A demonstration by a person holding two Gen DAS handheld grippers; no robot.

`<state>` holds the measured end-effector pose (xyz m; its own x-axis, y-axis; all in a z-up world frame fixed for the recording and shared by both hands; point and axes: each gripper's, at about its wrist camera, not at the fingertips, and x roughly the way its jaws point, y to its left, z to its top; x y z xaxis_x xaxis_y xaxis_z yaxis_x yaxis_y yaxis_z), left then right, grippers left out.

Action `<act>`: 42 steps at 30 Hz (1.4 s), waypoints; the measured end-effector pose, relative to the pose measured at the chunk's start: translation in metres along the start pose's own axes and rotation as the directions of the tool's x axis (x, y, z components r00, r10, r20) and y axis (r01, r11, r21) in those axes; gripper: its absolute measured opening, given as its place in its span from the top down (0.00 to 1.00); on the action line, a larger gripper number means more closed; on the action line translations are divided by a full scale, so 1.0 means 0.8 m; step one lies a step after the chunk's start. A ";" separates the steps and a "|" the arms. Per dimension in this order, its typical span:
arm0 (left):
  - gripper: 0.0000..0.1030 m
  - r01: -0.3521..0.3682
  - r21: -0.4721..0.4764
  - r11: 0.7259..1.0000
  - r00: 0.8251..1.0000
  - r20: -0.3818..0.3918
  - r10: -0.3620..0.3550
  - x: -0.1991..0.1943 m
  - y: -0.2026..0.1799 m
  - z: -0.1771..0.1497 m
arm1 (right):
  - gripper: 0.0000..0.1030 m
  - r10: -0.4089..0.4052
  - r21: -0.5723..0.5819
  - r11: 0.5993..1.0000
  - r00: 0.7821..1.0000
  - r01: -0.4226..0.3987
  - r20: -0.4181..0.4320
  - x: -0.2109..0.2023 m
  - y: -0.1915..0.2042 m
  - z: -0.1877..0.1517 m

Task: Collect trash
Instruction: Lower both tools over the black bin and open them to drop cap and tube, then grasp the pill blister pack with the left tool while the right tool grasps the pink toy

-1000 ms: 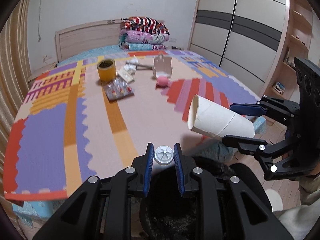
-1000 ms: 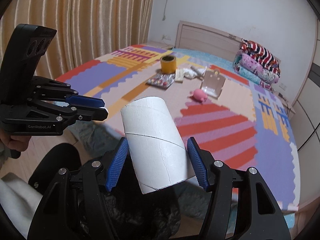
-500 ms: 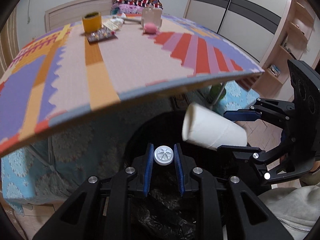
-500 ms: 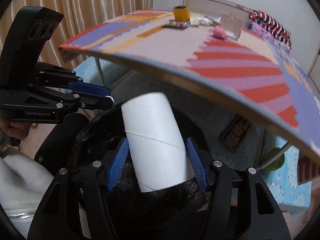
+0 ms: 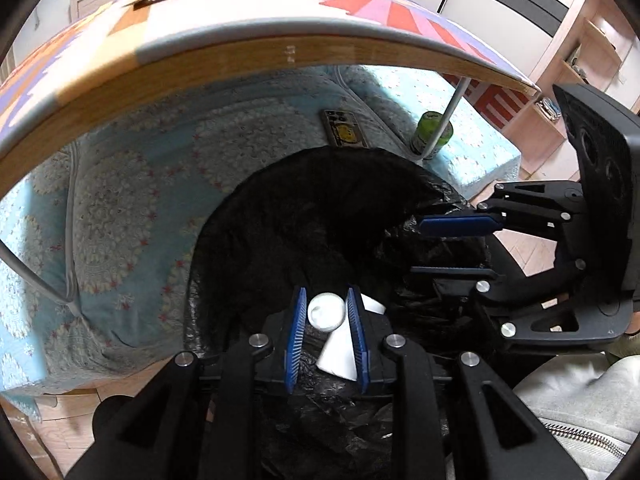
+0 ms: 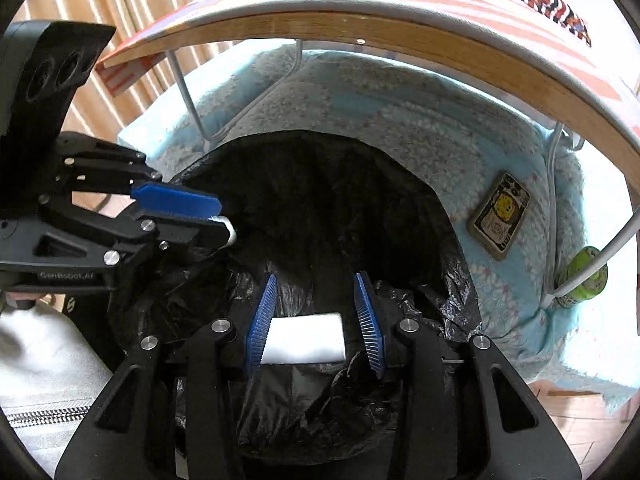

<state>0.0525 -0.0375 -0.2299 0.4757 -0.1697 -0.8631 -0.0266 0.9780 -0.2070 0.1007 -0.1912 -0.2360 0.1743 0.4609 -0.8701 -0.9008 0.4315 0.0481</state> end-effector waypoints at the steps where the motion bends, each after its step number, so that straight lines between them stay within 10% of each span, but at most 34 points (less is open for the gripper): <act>1: 0.78 0.005 -0.001 1.000 1.000 -0.003 -0.005 0.001 -0.001 0.000 | 0.58 0.002 0.005 1.000 1.000 -0.002 0.000 -0.001 0.000 -0.001; 6: 0.63 0.015 -0.004 1.000 1.000 0.011 -0.015 -0.005 0.000 0.000 | 0.55 0.001 0.007 1.000 1.000 -0.001 0.012 -0.001 -0.005 0.000; 42: 0.63 -0.072 0.034 0.997 0.949 0.309 0.058 -0.167 0.007 0.091 | 0.55 -0.067 -0.039 0.996 0.956 0.081 0.287 -0.128 -0.022 0.087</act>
<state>0.0528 -0.0006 -0.0824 0.7216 -0.0665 -0.6891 -0.0313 0.9912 -0.1284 0.1262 -0.1921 -0.1135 0.3406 0.6341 -0.6942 -0.8985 0.4370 -0.0416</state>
